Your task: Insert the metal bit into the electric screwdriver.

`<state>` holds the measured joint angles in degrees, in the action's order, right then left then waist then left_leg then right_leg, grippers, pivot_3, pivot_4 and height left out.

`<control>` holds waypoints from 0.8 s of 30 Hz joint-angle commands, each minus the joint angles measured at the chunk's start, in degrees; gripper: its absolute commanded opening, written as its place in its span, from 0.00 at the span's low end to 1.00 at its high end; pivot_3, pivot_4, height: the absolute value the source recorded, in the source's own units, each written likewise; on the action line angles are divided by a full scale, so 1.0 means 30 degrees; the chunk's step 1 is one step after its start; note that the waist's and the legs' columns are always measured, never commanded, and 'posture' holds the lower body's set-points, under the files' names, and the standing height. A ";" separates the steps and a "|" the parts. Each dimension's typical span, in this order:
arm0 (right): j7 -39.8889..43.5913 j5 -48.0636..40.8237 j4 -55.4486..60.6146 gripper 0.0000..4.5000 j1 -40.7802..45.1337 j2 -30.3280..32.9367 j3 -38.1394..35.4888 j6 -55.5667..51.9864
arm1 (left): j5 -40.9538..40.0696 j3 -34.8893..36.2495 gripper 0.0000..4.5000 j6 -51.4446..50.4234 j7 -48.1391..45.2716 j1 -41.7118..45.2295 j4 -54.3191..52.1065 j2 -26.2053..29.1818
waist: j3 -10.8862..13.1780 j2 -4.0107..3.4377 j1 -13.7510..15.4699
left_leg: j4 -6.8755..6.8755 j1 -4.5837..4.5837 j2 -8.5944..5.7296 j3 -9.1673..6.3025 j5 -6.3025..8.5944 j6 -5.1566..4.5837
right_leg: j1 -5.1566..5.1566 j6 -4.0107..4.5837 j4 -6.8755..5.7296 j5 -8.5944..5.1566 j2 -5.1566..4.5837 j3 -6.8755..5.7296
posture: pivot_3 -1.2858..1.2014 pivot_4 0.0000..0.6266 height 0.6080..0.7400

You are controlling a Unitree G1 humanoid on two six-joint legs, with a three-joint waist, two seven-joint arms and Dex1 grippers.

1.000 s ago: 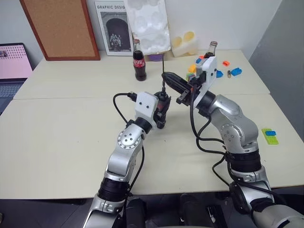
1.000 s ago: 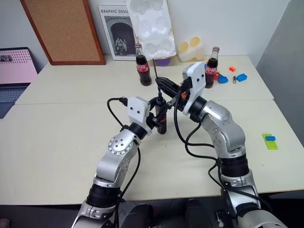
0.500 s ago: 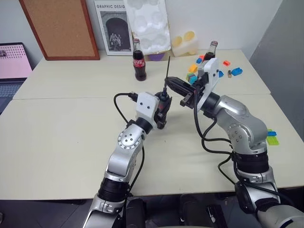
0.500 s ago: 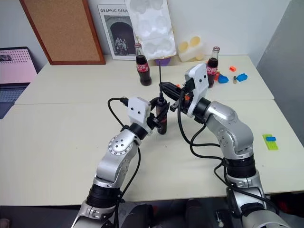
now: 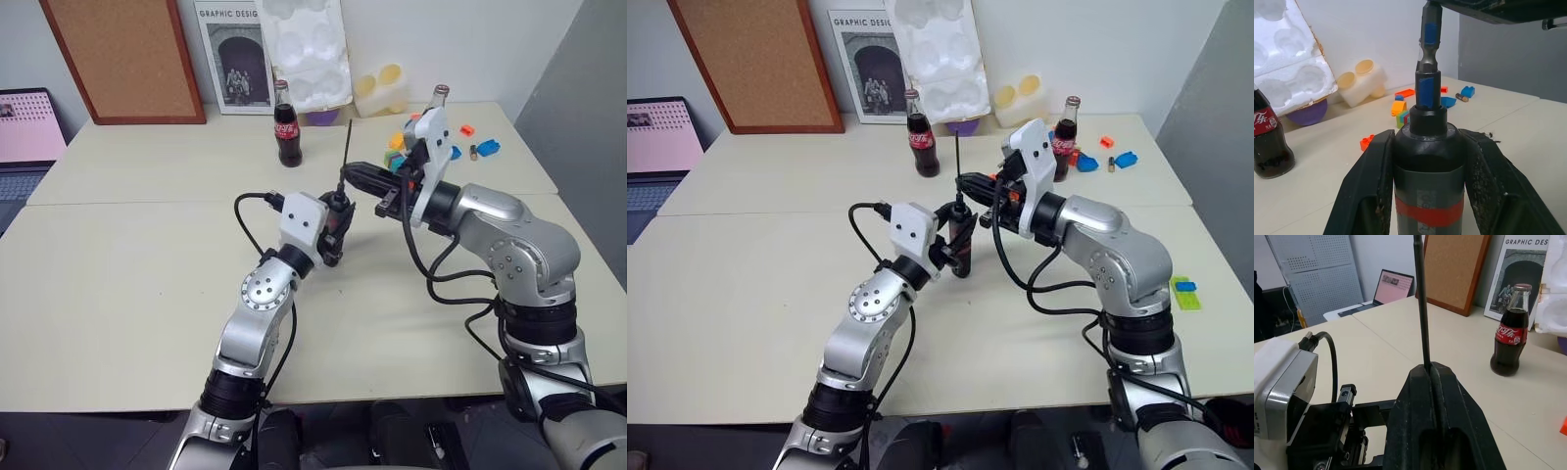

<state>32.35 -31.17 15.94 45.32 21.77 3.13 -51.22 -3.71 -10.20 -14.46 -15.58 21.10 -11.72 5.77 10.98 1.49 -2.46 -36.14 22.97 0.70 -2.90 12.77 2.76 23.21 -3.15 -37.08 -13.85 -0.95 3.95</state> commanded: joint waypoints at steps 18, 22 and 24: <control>0.3478 0.0470 -0.2901 0.00 0.2904 0.2152 0.2052 -0.1665 | 0.0297 0.0029 0.37 0.0115 0.0089 0.0061 -0.0017 0.0202 | -0.0006 -0.0003 -0.0003 | 0.0002 -0.0003 0.0001 -0.0002 0.0000 0.0000 | -0.0003 -0.0001 0.0004 0.0000 0.0000 -0.0004 | 0.52 0.24 1.00; 0.4167 0.0464 -0.3203 0.00 0.3146 0.2403 0.2281 -0.1681 | 0.0321 0.0023 0.37 0.0096 0.0102 0.0042 -0.0036 0.0219 | -0.0007 -0.0005 -0.0002 | 0.0003 -0.0004 0.0001 -0.0005 0.0000 0.0000 | -0.0003 0.0000 0.0002 0.0000 0.0000 -0.0008 | 0.52 0.24 1.00; 0.4505 0.0583 -0.3384 0.00 0.3232 0.2596 0.2468 -0.1635 | 0.0325 0.0026 0.37 0.0080 0.0103 0.0028 -0.0052 0.0230 | -0.0007 -0.0005 -0.0002 | 0.0003 -0.0004 0.0001 -0.0003 0.0000 0.0000 | -0.0003 -0.0001 0.0002 0.0000 0.0000 -0.0006 | 0.52 0.24 1.00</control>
<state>43.86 -30.14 6.97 55.49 28.78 7.44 -54.35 -3.73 -10.45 -14.29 -15.65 21.13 -11.68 6.15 10.96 1.48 -2.46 -36.13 22.96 0.70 -2.90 12.77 2.76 23.20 -3.15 -37.07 -13.85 -0.96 3.93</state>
